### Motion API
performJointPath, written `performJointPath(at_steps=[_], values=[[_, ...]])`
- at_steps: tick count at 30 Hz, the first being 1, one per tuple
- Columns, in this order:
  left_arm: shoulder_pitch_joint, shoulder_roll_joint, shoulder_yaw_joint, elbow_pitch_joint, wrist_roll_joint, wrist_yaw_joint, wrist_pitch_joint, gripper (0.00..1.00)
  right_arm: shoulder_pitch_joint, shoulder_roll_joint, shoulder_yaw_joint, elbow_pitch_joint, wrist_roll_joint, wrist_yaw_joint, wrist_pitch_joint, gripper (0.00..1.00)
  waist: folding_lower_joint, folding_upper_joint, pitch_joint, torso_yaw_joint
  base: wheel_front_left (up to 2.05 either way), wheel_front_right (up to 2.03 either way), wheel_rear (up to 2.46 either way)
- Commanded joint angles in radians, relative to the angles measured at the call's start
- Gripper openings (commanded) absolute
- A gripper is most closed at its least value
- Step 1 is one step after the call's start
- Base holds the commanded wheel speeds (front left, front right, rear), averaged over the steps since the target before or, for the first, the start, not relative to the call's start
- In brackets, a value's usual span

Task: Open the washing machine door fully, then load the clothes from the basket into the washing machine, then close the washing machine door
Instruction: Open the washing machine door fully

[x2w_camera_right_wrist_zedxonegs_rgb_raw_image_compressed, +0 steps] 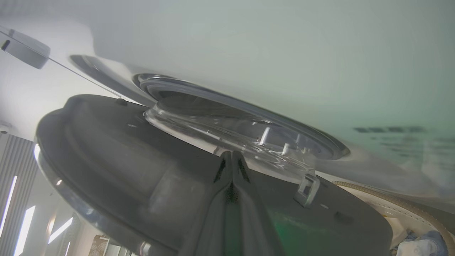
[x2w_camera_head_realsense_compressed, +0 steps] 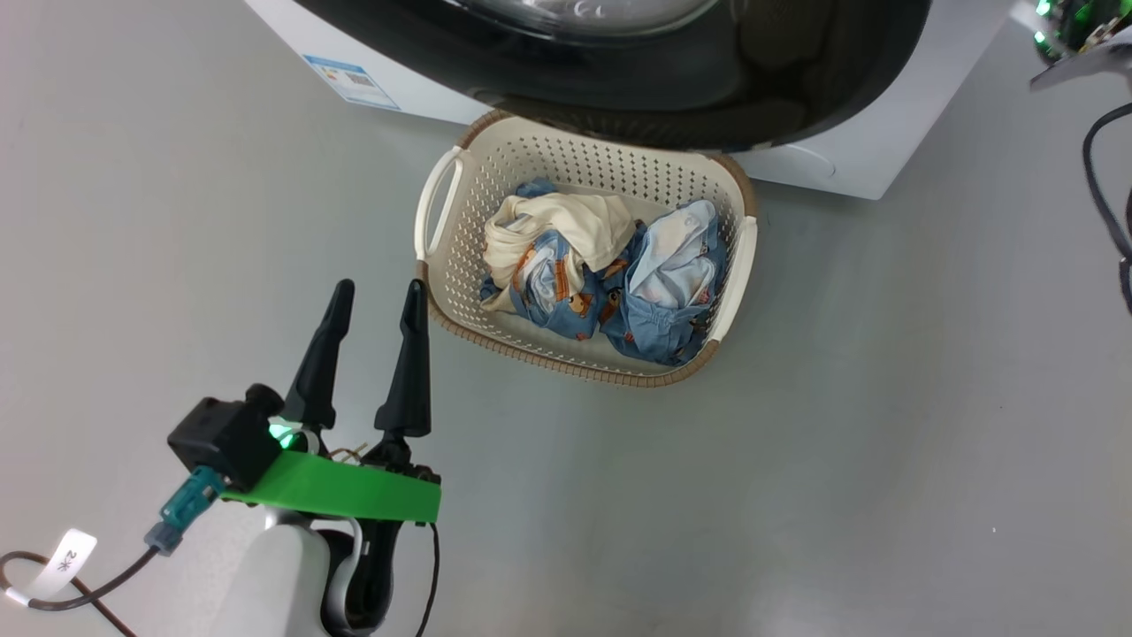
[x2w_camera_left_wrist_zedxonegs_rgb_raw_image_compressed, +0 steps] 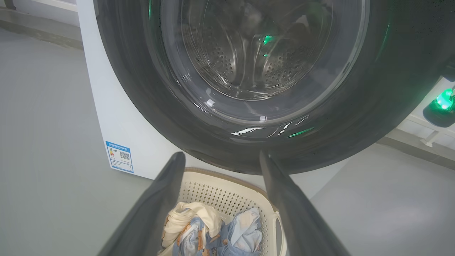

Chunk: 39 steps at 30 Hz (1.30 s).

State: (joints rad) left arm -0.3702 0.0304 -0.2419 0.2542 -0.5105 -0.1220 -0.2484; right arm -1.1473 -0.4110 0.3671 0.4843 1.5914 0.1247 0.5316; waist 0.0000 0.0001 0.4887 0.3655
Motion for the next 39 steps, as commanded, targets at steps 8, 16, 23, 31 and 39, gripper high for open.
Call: performJointPath(at_steps=[8, 16, 23, 31, 39], values=[[0.007, 0.02, 0.038, -0.027, 0.005, 0.005, -0.013, 1.0, 0.071, 0.059, 0.049, -0.058, -0.016, 0.006, 0.04, 0.0, 0.0, -0.0001, -0.033, -0.017, 0.0, 0.0, 0.0], [0.028, 0.02, 0.04, -0.029, 0.017, 0.011, -0.013, 1.0, 0.137, 0.089, 0.088, -0.085, -0.01, 0.006, 0.066, 0.0, 0.0, -0.0001, -0.087, -0.031, 0.0, 0.0, 0.0], [0.054, 0.02, 0.052, -0.035, 0.04, 0.01, -0.013, 1.0, 0.187, 0.113, 0.106, -0.106, 0.001, 0.006, 0.077, 0.0, 0.0, -0.0001, -0.133, -0.036, 0.0, 0.0, 0.0], [0.082, 0.02, 0.061, -0.037, 0.062, 0.01, -0.013, 1.0, 0.245, 0.131, 0.121, -0.124, 0.012, 0.006, 0.089, 0.0, 0.0, -0.0001, -0.187, -0.028, 0.0, 0.0, 0.0], [0.109, 0.02, 0.071, -0.047, 0.072, 0.009, -0.013, 1.0, 0.298, 0.159, 0.152, -0.134, 0.009, 0.006, 0.104, 0.0, 0.0, -0.0001, -0.214, -0.016, 0.0, 0.0, 0.0]])
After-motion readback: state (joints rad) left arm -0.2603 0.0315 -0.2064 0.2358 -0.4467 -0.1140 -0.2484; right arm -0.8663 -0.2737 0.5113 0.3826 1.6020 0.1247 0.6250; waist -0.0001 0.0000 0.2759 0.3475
